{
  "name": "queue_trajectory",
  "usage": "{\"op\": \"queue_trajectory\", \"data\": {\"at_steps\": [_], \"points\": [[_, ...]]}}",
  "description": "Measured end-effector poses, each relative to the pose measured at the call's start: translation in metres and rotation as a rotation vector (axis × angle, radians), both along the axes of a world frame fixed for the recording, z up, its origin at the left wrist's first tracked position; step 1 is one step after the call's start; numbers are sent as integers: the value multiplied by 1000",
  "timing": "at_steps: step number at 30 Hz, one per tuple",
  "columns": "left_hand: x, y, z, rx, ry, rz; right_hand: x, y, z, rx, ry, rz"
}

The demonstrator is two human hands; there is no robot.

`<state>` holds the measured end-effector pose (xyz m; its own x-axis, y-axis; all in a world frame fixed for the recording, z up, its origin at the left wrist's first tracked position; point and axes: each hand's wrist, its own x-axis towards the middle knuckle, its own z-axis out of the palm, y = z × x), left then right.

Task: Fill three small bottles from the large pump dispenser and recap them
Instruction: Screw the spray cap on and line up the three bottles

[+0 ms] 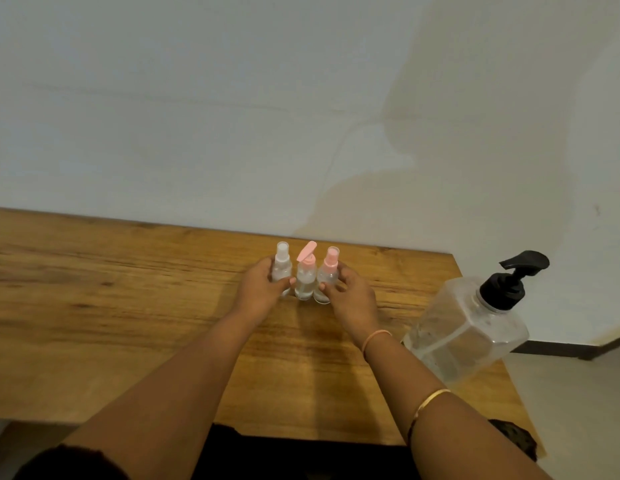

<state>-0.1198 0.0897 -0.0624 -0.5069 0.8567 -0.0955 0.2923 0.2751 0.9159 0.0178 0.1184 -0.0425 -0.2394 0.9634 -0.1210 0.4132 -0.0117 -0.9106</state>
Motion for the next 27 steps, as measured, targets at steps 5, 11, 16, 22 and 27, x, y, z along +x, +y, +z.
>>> {"op": "queue_trajectory", "data": {"at_steps": [5,11,16,22,27], "points": [[3,4,-2,-4,-32,-14,-4,5,-4,-3,1,4],[0,4,-2,-7,-42,-31,-4,9,-9,-13,14,11],[1,4,-3,-3,-39,-43,-5,10,-12,11,-16,-21],[1,5,-3,-3,-1,-36,-4,15,-11,14,-23,-25],[0,7,-5,21,26,-31,-5,16,-14,57,-29,-22]]}}
